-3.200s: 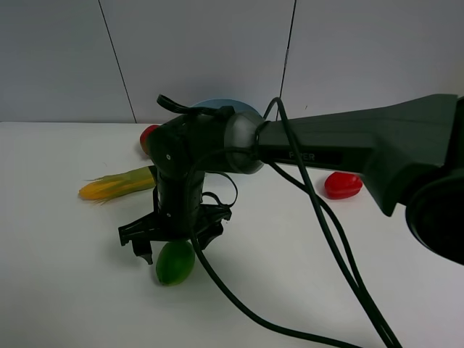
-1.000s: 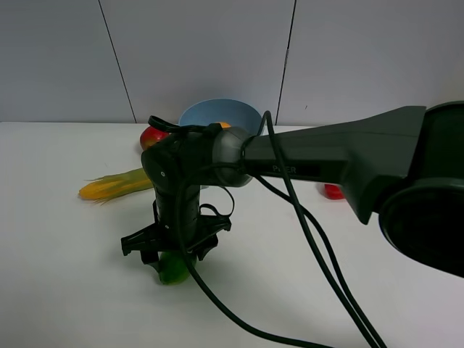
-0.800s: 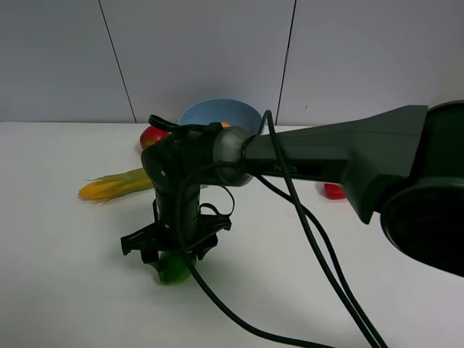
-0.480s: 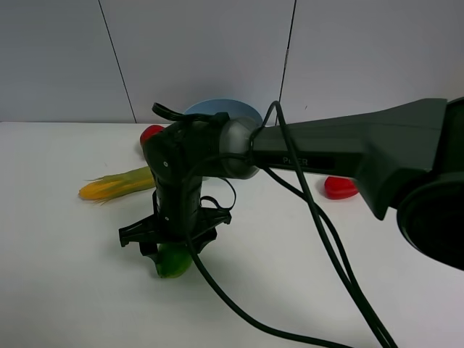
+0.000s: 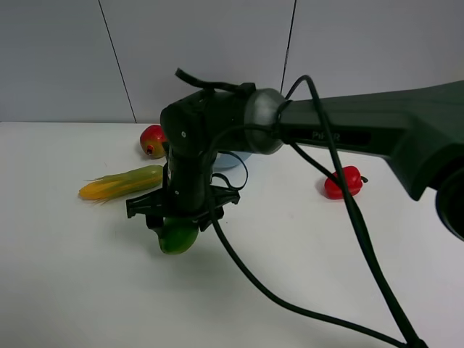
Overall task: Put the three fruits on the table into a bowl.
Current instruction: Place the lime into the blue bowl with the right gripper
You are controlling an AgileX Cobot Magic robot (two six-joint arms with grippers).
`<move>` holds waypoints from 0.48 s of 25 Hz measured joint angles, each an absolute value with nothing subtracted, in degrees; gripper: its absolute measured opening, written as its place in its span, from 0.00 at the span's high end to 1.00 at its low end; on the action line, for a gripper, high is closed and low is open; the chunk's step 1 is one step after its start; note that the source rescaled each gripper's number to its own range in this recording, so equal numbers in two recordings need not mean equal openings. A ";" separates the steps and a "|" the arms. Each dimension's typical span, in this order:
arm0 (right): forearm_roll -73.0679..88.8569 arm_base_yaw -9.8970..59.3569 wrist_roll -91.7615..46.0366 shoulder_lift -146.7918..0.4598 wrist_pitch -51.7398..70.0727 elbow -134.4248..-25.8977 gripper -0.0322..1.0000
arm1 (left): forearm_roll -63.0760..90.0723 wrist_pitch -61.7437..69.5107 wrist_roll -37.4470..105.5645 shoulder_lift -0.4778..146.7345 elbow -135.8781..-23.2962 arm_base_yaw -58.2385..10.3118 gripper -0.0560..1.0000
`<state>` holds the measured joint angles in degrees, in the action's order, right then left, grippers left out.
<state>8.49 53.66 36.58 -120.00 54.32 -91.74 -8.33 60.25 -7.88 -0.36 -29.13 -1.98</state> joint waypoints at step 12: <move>6.57 38.77 30.71 -116.50 46.70 -103.30 0.96 | -8.33 60.25 -7.88 -0.36 -29.13 -1.98 0.00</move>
<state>6.57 38.77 30.71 -116.50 46.70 -103.30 -8.33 60.25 -7.88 -0.36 -29.13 -1.98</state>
